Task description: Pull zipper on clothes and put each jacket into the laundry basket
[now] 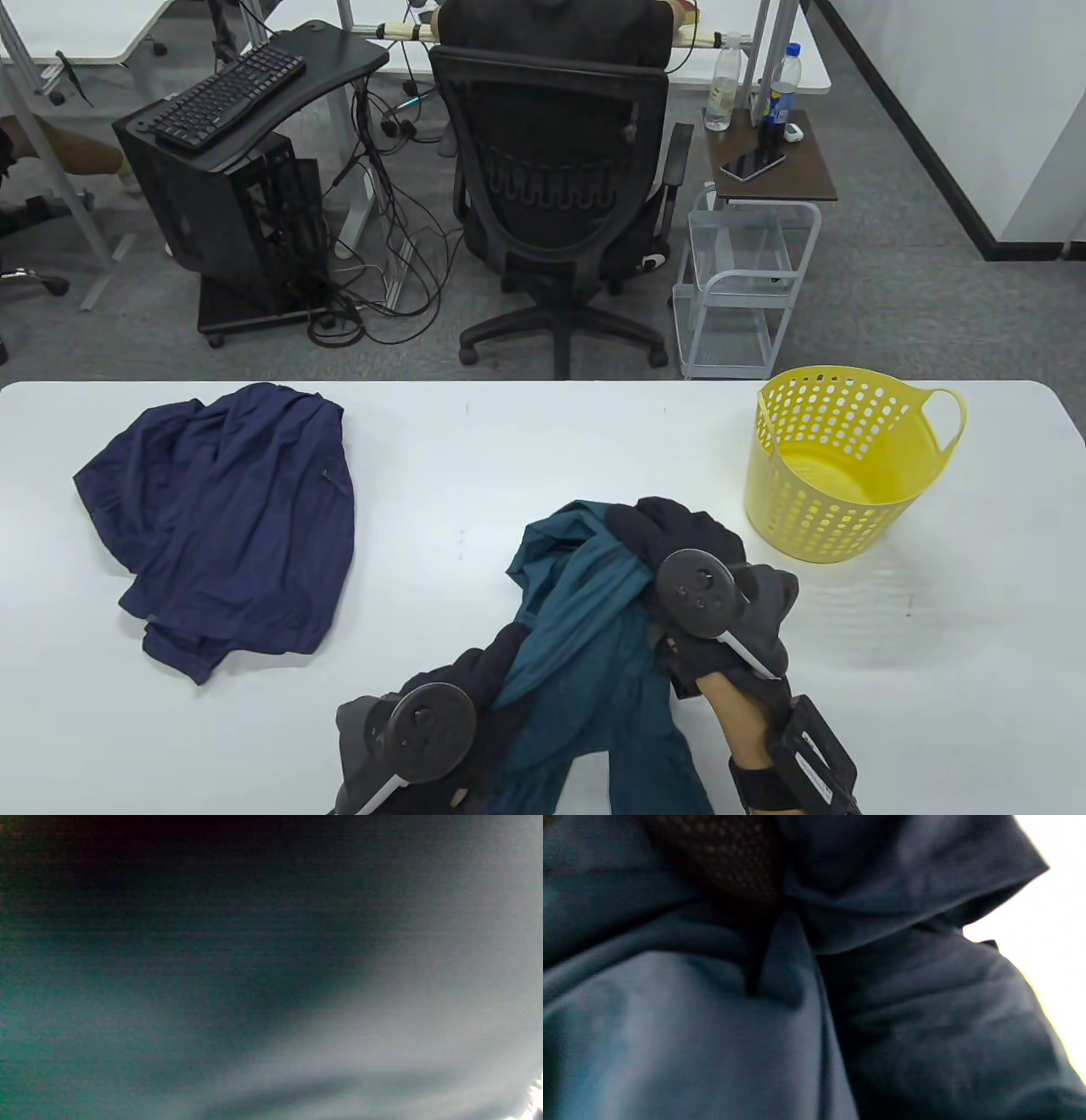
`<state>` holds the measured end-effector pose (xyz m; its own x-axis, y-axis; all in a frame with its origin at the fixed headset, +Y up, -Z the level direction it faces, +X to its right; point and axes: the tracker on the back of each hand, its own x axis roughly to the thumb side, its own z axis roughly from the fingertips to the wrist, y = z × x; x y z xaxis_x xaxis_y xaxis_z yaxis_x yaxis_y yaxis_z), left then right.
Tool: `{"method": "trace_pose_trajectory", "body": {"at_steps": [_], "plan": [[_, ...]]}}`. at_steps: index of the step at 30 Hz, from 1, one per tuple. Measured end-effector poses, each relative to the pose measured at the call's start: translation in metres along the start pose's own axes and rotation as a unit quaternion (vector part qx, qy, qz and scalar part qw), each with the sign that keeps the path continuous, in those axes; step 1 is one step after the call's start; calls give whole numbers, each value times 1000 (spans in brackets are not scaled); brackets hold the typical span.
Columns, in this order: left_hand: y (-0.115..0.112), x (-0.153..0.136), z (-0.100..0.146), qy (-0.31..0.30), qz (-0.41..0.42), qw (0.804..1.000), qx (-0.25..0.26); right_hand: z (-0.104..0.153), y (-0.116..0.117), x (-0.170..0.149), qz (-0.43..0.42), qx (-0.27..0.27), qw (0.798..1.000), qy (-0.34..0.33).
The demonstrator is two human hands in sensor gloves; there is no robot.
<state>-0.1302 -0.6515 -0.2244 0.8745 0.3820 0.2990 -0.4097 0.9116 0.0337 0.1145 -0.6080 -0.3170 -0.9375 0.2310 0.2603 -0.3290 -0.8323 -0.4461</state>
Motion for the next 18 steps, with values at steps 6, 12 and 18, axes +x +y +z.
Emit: {"method": "trace_pose_trajectory", "body": {"at_steps": [6,12,18], "plan": [[-48,12,-6,-8,-70,965,-253,6,67,-3,106,128,986,-22],[-105,4,-18,-4,-64,924,-377,32,154,-34,81,361,929,12],[-93,-3,-23,-21,-37,930,-364,30,129,-52,-22,347,937,40]]}}
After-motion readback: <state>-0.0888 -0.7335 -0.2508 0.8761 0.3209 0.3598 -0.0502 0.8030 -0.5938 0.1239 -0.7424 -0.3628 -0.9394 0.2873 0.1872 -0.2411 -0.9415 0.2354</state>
